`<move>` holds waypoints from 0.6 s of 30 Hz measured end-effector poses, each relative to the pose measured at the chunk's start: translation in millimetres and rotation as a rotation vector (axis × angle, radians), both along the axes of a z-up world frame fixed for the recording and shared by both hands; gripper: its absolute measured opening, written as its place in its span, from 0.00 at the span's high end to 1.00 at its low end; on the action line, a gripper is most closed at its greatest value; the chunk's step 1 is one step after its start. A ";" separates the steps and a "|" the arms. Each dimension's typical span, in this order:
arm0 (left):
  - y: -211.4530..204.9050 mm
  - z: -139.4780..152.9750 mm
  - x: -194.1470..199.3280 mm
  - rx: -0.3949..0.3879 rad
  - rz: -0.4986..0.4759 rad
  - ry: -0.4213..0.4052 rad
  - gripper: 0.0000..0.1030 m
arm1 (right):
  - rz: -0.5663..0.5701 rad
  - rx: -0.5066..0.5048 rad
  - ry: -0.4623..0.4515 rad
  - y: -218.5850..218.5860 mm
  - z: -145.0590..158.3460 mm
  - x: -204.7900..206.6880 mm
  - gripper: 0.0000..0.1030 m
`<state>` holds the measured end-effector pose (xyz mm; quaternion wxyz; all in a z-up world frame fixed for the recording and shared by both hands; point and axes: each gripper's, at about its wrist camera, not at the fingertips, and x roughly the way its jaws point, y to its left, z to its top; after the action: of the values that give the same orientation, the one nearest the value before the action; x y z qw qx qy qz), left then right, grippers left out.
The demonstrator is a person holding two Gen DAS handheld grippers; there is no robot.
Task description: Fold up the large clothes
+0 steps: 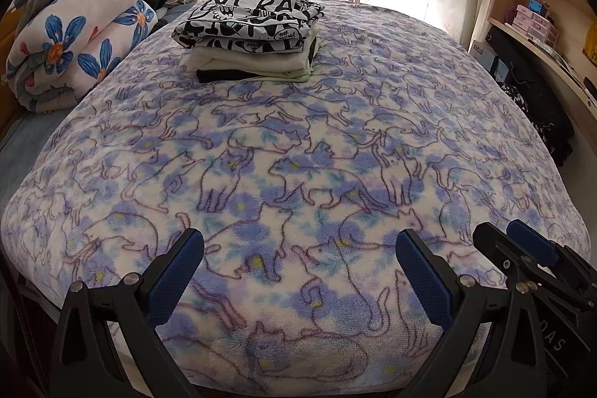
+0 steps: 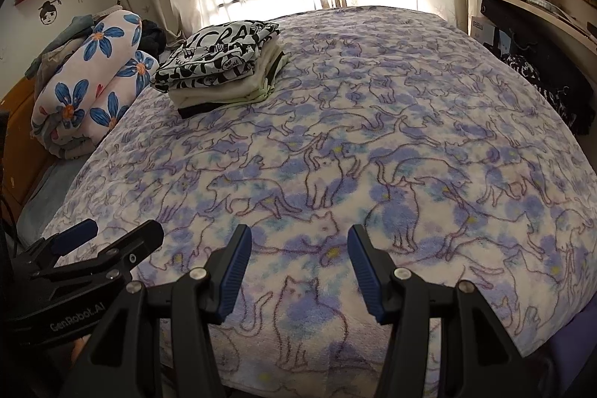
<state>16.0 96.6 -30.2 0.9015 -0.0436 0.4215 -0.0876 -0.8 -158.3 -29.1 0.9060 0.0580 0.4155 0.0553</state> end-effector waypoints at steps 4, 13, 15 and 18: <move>1.4 -1.8 1.4 -0.001 0.001 0.003 0.01 | -0.001 -0.008 -0.008 3.2 1.6 1.3 0.48; 3.2 -3.2 1.7 -0.002 0.002 0.009 0.01 | 0.001 -0.010 0.002 4.1 0.5 2.1 0.48; 3.9 -5.2 0.8 -0.002 0.004 0.012 0.01 | 0.001 -0.010 0.001 4.1 0.3 2.0 0.48; 4.7 -5.9 0.5 -0.003 0.005 0.012 0.01 | 0.000 -0.009 0.002 4.4 0.2 2.0 0.48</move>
<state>16.5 101.3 -36.1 0.8992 -0.0467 0.4265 -0.0858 1.2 -153.9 -29.0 0.9060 0.0540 0.4165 0.0536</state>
